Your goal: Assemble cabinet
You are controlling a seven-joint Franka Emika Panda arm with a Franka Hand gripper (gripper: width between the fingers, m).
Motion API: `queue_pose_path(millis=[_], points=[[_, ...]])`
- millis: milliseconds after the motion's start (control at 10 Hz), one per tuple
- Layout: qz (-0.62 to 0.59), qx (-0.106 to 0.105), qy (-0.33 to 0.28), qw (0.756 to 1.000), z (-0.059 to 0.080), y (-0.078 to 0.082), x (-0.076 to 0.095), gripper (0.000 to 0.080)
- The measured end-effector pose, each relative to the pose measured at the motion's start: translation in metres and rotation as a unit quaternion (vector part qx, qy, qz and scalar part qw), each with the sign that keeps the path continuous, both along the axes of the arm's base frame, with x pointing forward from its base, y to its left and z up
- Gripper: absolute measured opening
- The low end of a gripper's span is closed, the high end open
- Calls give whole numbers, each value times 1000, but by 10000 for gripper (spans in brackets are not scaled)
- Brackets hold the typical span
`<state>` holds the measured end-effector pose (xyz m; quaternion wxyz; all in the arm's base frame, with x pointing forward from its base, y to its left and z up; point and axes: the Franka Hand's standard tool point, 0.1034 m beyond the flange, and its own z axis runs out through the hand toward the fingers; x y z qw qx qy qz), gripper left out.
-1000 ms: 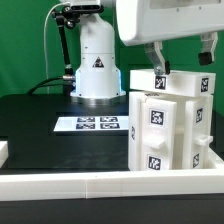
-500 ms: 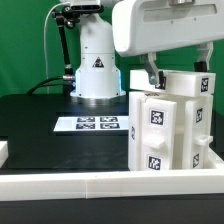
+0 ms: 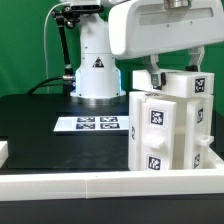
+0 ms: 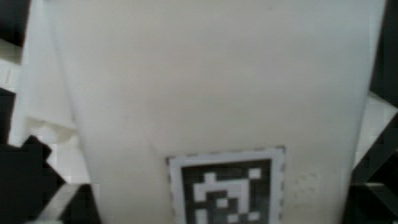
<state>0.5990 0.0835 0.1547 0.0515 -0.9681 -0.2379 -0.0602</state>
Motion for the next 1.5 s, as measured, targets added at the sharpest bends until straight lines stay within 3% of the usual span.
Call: queue_pose_path(millis=[400, 600, 1000, 1400, 1500], points=[[-137, 13, 18, 990, 0, 0, 0, 564], [-255, 25, 30, 966, -1, 2, -1, 564], [-501, 56, 40, 862, 2, -2, 4, 566], [-687, 88, 57, 719, 1, -9, 7, 566], [-705, 91, 60, 701, 1, -10, 7, 566]])
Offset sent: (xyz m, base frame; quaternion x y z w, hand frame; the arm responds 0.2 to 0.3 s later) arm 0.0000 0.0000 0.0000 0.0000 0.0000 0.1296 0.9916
